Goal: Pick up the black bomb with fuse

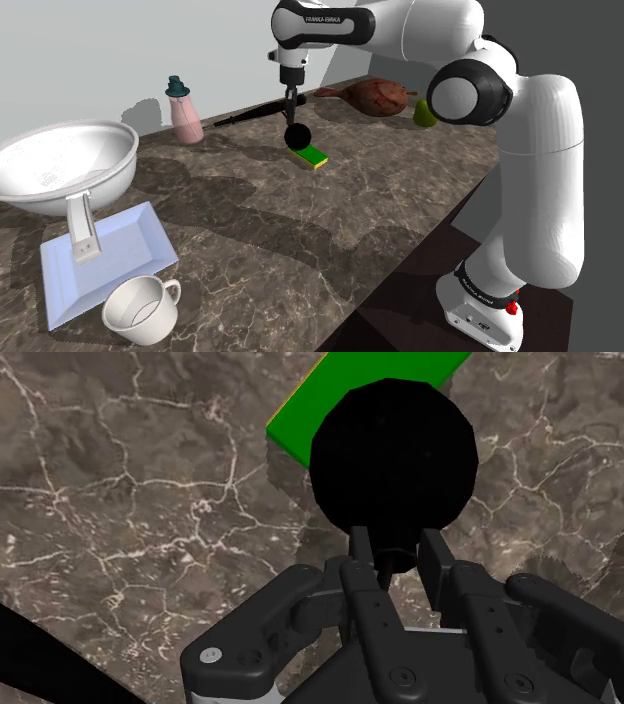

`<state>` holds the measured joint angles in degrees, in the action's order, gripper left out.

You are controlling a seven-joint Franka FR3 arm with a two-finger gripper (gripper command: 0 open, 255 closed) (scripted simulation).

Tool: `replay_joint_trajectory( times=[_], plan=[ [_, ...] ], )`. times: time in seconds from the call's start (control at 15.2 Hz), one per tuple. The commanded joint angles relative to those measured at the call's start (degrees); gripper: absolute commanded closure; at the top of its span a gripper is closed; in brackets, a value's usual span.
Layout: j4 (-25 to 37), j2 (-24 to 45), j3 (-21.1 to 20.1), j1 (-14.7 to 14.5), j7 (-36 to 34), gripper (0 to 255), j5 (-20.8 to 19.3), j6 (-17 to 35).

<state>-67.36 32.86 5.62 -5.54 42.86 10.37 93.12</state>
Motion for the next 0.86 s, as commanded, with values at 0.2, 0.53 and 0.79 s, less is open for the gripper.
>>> replay_joint_trajectory(
  times=[0.2,0.53,0.79],
  plan=[
    [5.17,0.74,-0.04,0.27,-0.59,255,0.0,-4.38],
    [11.17,2.03,-0.13,0.65,-1.21,255,0.08,-9.04],
    [14.32,2.92,-0.19,0.86,-1.51,255,0.15,-11.28]
  ],
)
